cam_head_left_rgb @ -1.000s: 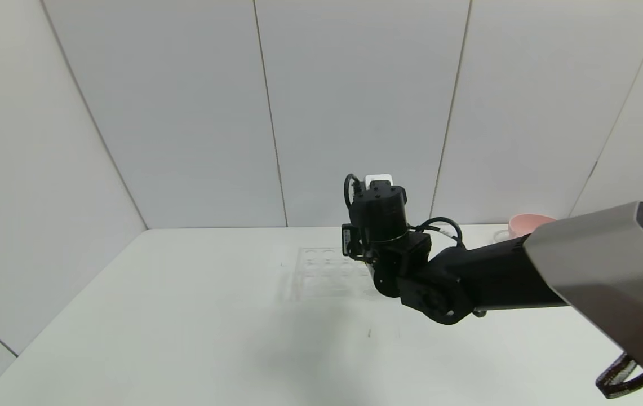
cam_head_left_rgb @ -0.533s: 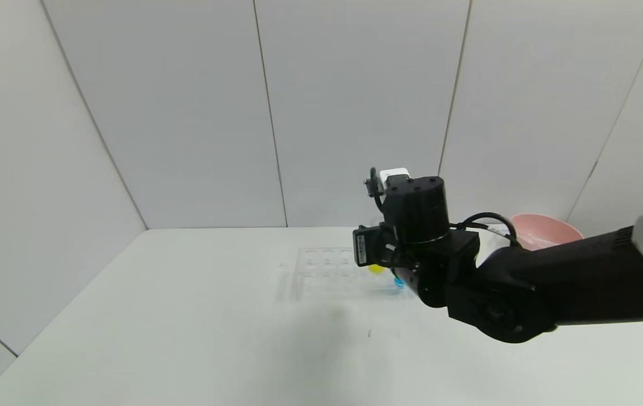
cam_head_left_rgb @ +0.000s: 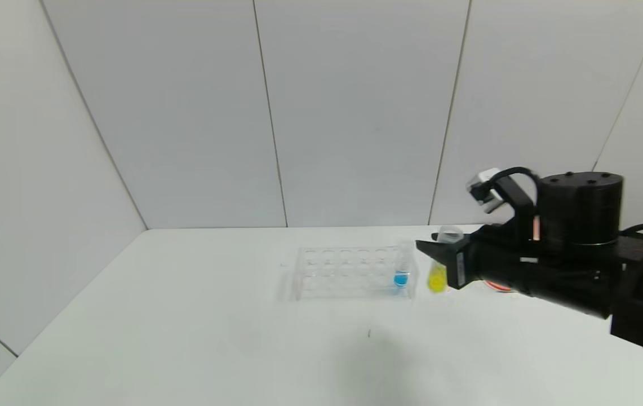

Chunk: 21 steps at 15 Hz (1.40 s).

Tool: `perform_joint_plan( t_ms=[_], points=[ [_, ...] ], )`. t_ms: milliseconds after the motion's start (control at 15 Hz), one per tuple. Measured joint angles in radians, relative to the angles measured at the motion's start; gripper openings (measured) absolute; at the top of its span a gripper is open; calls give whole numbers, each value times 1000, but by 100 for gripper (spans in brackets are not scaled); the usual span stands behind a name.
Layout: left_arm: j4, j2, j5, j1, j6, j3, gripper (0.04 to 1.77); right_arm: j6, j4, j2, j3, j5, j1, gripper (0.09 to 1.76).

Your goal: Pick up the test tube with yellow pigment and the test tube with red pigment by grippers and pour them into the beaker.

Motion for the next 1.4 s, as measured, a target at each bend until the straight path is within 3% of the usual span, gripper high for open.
perform_joint_plan(
  t_ms=[267,467,667,1000,1400],
  points=[
    [0,0,0,0,0,0,172,-155,2,-119,111,307,-294,59],
    [0,0,0,0,0,0,172,-258,91,-150,110,495,-504,59],
    [0,0,0,0,0,0,172,-368,208,-118,15,570,-643,59],
    [0,0,0,0,0,0,172,-576,442,4,-194,582,-745,59],
    [0,0,0,0,0,0,172,-752,737,138,-462,612,-751,59]
  ],
)
